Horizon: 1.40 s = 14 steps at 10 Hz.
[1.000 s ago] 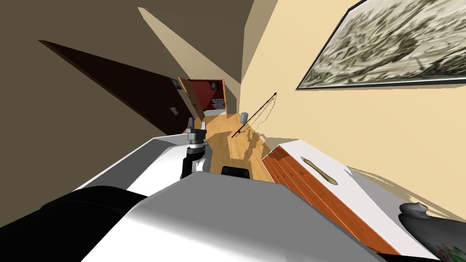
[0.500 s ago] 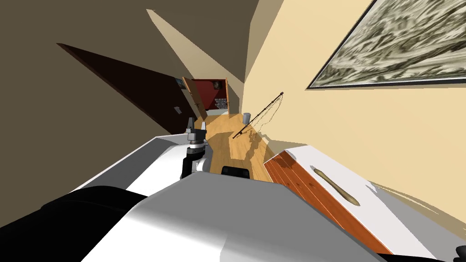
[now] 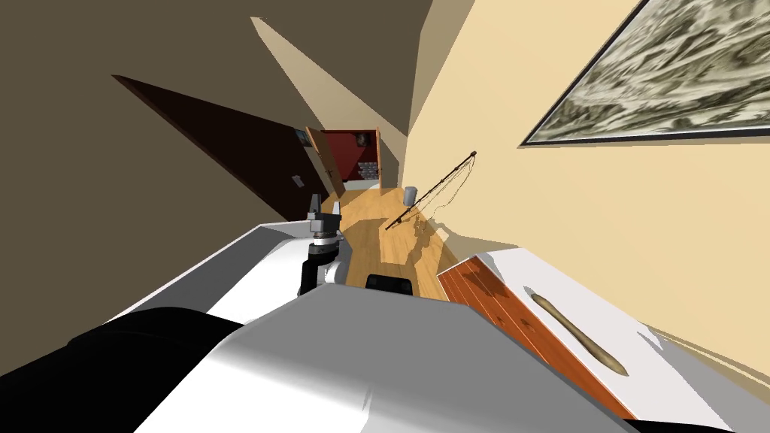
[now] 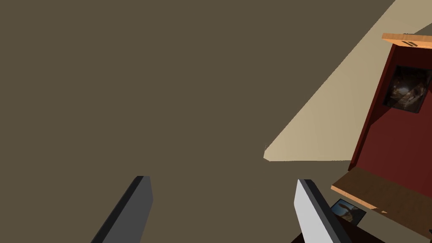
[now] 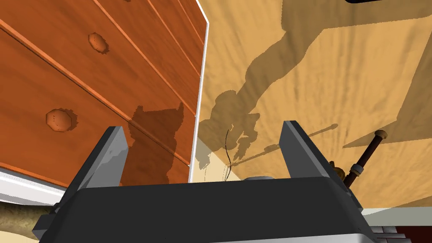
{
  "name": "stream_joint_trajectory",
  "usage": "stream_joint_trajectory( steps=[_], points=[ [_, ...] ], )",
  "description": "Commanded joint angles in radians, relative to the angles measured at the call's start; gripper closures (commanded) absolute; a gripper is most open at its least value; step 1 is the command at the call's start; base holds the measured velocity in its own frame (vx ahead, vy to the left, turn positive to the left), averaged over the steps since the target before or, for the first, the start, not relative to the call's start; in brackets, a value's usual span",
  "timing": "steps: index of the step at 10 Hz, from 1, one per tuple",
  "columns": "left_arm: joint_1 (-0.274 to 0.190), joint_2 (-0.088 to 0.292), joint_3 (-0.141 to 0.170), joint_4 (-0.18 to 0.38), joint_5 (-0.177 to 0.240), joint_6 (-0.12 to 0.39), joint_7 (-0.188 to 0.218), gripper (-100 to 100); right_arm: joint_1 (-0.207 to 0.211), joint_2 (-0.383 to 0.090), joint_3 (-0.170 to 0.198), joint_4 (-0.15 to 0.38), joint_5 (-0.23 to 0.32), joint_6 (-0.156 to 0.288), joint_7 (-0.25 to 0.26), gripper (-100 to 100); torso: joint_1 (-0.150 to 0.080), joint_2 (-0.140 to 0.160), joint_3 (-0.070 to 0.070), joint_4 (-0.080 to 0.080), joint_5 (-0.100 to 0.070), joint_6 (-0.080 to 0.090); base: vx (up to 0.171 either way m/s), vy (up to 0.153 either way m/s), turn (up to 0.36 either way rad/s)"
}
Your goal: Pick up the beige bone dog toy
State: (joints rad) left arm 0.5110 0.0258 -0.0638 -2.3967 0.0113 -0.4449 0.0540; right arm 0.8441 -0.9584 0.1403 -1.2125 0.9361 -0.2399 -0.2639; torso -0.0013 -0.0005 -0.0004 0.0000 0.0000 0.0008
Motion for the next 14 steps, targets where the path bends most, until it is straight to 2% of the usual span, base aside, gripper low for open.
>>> stream_joint_trajectory(
  steps=[1, 2, 4, 5, 7, 8, 11, 14],
  points=[
    [0.000, 0.000, 0.000, 0.000, 0.000, 0.000, 0.000, 0, -0.006, -0.017, -0.008, 0.050, 0.036, -0.005, 0.013, -100, 0.000, 0.000, 0.000, 0.000, 0.000, 0.000, 0.040, -0.034, 0.090],
    [0.000, 0.000, 0.000, 0.000, 0.000, 0.000, 0.000, 0, -0.006, -0.017, -0.008, 0.059, 0.036, -0.005, 0.013, -100, -0.001, 0.000, 0.000, 0.000, 0.000, -0.001, 0.055, -0.044, 0.084],
    [0.000, 0.000, 0.000, 0.000, 0.000, 0.000, 0.000, 0, 0.000, -0.061, -0.016, 0.121, 0.096, 0.006, 0.018, -100, -0.003, -0.002, -0.001, 0.000, 0.000, -0.001, 0.109, -0.095, 0.151],
    [0.000, 0.000, 0.000, 0.000, 0.000, 0.000, 0.000, 0, 0.000, -0.061, -0.016, 0.121, 0.096, 0.006, 0.018, -100, -0.006, -0.004, -0.002, -0.001, -0.001, -0.001, 0.106, -0.102, 0.050],
    [0.000, 0.000, 0.000, 0.000, 0.000, 0.000, 0.000, 0, 0.002, -0.095, -0.025, 0.170, 0.145, 0.011, 0.025, -100, -0.004, -0.003, -0.002, -0.001, -0.001, 0.000, 0.082, -0.102, 0.098],
    [0.000, 0.000, 0.000, 0.000, 0.000, 0.000, 0.000, 0, 0.002, -0.095, -0.025, 0.170, 0.145, 0.011, 0.025, -100, -0.006, -0.003, -0.002, -0.001, -0.001, -0.001, 0.074, -0.093, 0.052],
    [0.000, 0.000, 0.000, 0.000, 0.000, 0.000, 0.000, 0, -0.003, -0.124, -0.032, 0.218, 0.197, 0.009, 0.038, -100, -0.007, -0.001, -0.001, 0.000, -0.001, 0.000, 0.059, -0.136, 0.082],
    [0.000, 0.000, 0.000, 0.000, 0.000, 0.000, 0.000, 0, -0.013, -0.121, -0.029, 0.237, 0.226, -0.003, 0.050, -100, -0.007, -0.001, 0.000, 0.000, -0.002, 0.000, 0.053, -0.147, 0.066]
  ],
)
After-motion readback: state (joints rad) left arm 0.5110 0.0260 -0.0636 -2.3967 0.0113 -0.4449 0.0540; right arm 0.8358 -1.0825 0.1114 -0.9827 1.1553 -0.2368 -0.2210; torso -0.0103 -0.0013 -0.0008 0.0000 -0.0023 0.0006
